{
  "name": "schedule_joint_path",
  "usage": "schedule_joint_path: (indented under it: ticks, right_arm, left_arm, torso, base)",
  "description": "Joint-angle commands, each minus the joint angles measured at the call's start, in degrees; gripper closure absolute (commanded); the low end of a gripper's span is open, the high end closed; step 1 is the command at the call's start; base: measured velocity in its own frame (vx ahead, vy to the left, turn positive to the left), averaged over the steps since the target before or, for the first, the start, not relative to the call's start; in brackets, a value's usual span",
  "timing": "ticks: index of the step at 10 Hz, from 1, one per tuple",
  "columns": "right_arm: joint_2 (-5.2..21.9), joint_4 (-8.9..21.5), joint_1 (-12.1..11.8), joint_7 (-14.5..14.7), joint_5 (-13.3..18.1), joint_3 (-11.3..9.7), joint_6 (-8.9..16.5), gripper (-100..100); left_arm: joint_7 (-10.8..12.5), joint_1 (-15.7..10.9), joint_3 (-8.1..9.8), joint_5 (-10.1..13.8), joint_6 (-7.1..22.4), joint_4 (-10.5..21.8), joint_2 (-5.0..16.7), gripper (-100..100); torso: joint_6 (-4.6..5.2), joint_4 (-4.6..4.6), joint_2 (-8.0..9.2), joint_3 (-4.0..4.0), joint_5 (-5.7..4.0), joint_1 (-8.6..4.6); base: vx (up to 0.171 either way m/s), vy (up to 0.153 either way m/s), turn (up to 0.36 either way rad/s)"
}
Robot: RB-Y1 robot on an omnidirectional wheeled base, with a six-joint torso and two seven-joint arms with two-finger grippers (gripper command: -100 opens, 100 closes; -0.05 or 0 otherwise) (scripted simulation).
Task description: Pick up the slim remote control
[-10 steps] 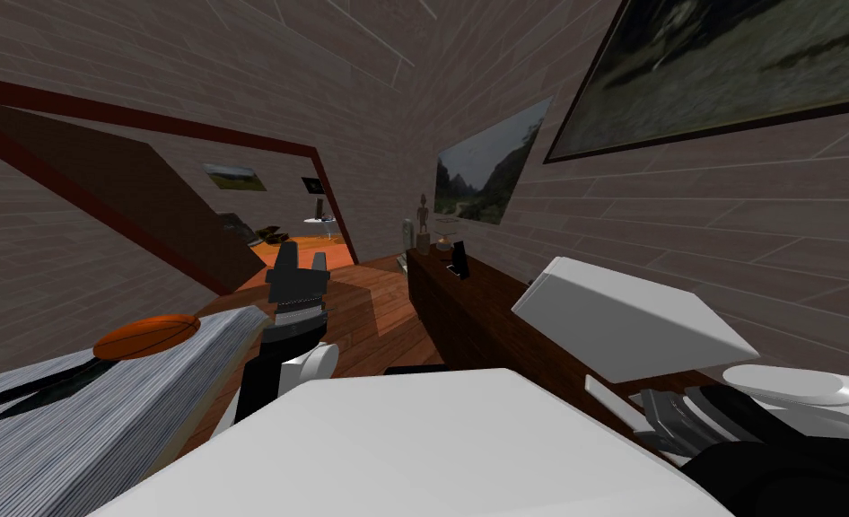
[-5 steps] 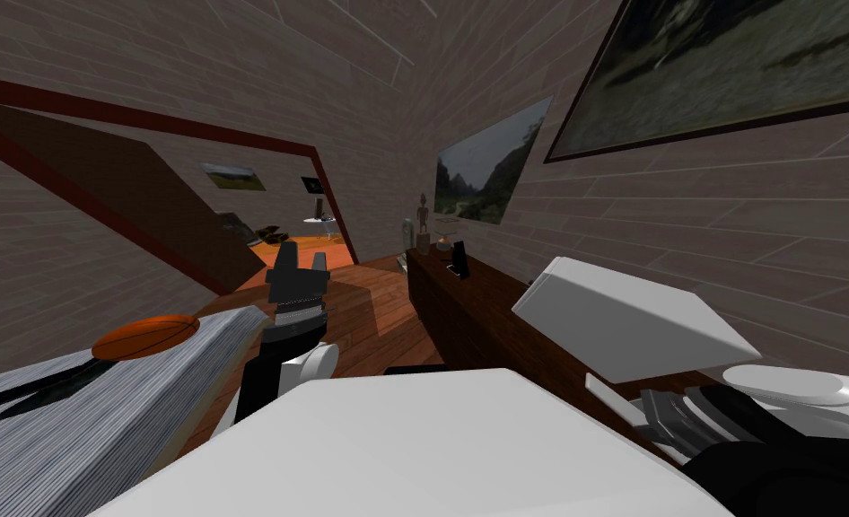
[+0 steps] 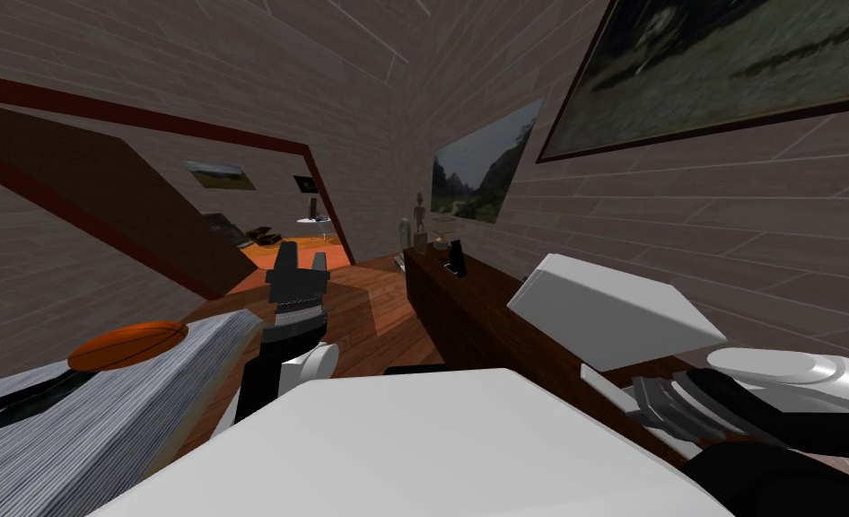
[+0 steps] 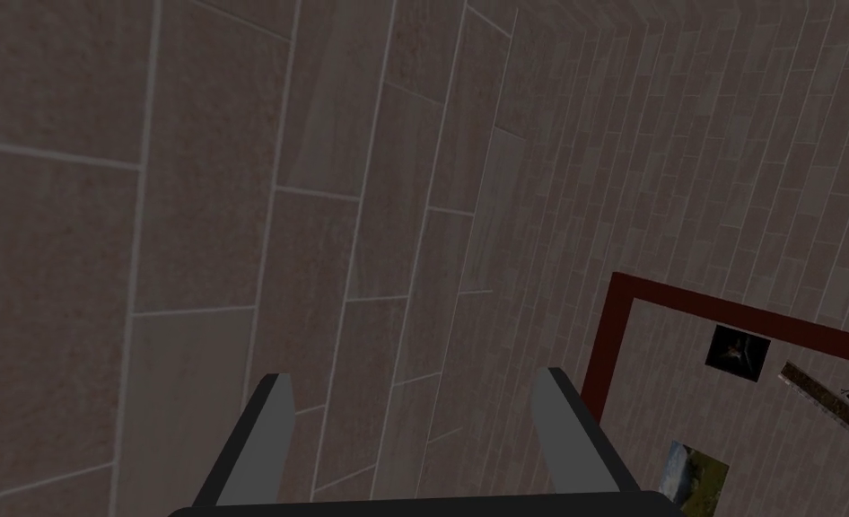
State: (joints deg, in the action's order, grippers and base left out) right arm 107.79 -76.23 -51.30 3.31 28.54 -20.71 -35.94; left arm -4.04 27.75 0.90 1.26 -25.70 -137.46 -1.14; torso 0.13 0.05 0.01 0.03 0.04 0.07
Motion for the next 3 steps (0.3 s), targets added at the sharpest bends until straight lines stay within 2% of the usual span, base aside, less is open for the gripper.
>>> schedule_joint_path:
  ticks: [1,2,3]
  right_arm:
    - [1.35,-0.59,-1.10,0.98,-2.21,0.12,0.26,100]
    - [0.77,-0.24,-0.50,0.15,-1.00,0.11,-0.08,100]
    - [0.84,-0.29,-0.58,0.29,-1.20,0.12,-0.06,0]
  left_arm:
    - [0.00,0.00,0.00,0.00,0.00,0.00,0.00,0]
    - [0.00,0.00,0.00,0.00,0.00,0.00,0.00,0]
    - [0.00,0.00,0.00,0.00,0.00,0.00,0.00,0]
  torso:
    - [0.00,0.00,0.00,0.00,0.00,0.00]
    - [0.00,-0.01,-0.04,-0.03,0.00,-0.01]
    - [0.00,-0.02,-0.07,-0.04,-0.01,-0.02]
  base:
    - [-0.013,0.002,0.004]
    - [0.000,0.000,0.000]
    - [0.000,0.000,0.000]
